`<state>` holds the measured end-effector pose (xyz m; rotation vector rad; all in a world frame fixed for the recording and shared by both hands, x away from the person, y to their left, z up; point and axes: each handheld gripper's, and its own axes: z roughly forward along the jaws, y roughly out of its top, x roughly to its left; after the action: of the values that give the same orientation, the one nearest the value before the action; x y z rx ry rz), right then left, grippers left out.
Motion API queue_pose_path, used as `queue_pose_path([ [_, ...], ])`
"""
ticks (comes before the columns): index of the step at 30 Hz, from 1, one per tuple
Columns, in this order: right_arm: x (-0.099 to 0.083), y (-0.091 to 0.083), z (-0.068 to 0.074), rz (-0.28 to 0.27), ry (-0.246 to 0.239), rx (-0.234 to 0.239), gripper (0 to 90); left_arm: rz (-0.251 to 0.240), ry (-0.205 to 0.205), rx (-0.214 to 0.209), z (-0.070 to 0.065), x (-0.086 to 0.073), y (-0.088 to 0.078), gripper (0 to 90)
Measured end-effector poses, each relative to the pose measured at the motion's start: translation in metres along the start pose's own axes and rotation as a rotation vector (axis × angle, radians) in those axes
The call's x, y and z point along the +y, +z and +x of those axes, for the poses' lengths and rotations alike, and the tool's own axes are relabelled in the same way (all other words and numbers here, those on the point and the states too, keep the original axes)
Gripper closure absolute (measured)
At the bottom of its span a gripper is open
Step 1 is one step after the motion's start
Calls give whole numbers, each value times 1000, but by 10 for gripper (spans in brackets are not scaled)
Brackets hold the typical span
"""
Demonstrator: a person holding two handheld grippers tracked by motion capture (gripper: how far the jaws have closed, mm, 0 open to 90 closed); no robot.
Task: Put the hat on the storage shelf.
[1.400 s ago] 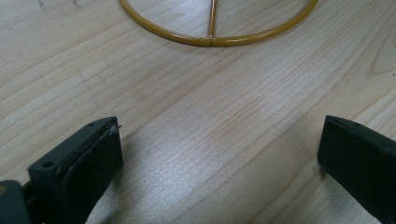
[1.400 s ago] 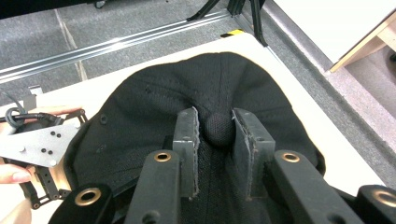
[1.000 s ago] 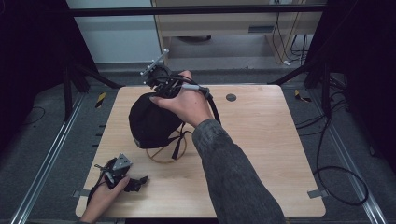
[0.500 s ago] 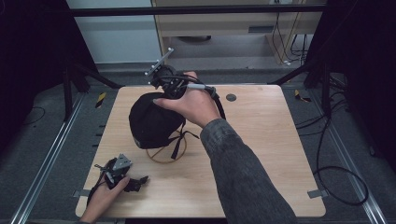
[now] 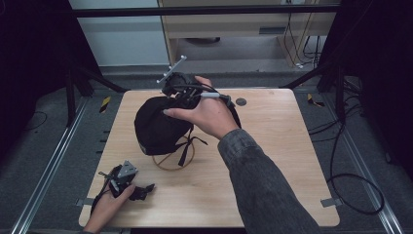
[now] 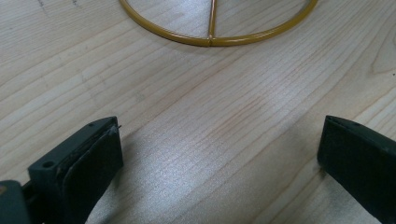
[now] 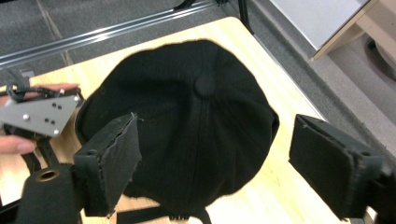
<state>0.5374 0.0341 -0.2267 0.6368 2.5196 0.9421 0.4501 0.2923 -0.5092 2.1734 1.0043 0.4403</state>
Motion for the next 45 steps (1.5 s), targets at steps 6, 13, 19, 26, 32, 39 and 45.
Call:
queue_pose_path([
  [6,-12,-8,-1,-8,2,-6,125,0,0,0,0,0,0,0],
  [13,-33,-15,-6,-13,19,-10,91,1,2,-1,0,0,0,0],
  [19,-55,-24,-12,-26,45,-16,75,2,2,-1,0,0,0,0],
  [26,-78,-40,-21,-33,56,-28,63,1,0,-2,0,0,0,0],
  [32,-107,-52,-35,-42,73,-58,63,1,0,-1,0,0,0,0],
  [39,-133,-60,-48,-38,104,-107,82,-1,0,-1,0,0,0,0],
  [45,-153,-65,-55,-12,117,-145,105,-1,0,-1,0,0,0,0],
])
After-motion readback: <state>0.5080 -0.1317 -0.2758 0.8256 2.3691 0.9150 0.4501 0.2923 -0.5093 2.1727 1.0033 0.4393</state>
